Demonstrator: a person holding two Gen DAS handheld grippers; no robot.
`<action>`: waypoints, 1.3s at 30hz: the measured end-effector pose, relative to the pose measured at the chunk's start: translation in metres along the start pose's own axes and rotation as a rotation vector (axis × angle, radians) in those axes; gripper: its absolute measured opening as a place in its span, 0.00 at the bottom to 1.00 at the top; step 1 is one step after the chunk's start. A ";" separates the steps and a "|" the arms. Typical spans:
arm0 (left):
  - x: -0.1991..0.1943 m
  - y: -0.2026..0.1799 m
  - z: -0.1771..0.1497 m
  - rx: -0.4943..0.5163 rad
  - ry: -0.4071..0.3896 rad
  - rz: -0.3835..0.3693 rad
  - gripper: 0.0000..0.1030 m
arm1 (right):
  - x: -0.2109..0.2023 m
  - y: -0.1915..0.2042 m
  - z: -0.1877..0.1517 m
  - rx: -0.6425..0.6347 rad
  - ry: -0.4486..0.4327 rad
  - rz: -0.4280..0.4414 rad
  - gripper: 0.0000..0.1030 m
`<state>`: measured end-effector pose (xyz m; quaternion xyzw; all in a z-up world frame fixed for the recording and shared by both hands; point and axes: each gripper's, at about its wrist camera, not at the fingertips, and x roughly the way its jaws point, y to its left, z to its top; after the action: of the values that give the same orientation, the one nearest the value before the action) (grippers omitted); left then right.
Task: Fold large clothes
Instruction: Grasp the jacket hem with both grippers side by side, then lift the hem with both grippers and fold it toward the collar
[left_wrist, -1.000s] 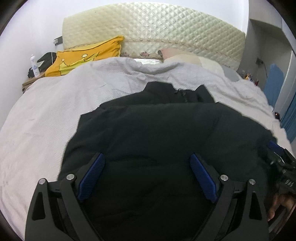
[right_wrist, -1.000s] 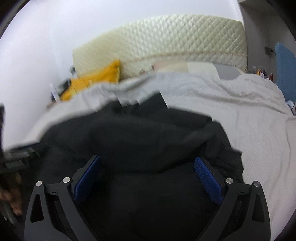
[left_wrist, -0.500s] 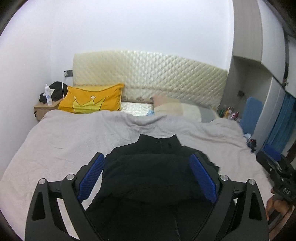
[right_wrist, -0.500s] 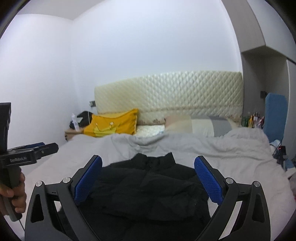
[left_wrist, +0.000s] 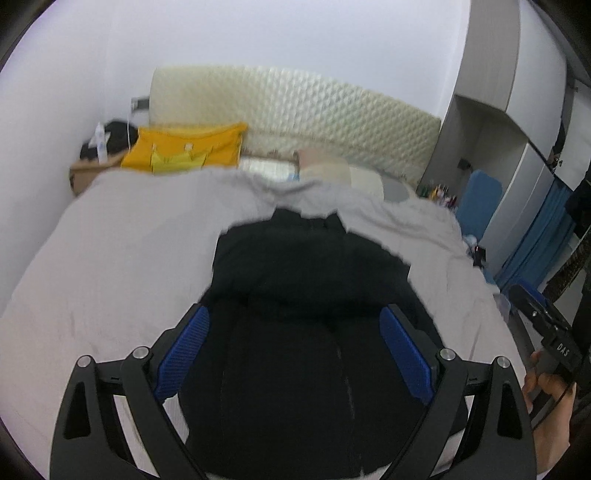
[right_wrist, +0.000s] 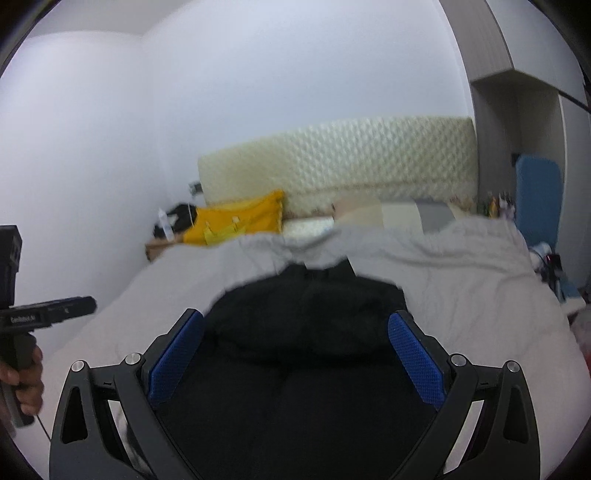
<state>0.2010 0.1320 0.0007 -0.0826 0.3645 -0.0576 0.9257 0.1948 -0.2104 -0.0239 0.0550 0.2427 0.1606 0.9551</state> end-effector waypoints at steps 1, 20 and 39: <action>0.002 0.003 -0.006 -0.006 0.017 -0.002 0.91 | 0.001 -0.004 -0.007 0.006 0.027 0.004 0.98; 0.126 0.132 -0.118 -0.361 0.456 0.002 0.91 | 0.046 -0.168 -0.144 0.341 0.462 -0.001 0.93; 0.195 0.132 -0.165 -0.593 0.700 -0.156 0.91 | 0.082 -0.210 -0.214 0.687 0.687 0.146 0.72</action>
<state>0.2363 0.2107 -0.2739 -0.3466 0.6484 -0.0446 0.6764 0.2188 -0.3751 -0.2862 0.3276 0.5783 0.1464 0.7327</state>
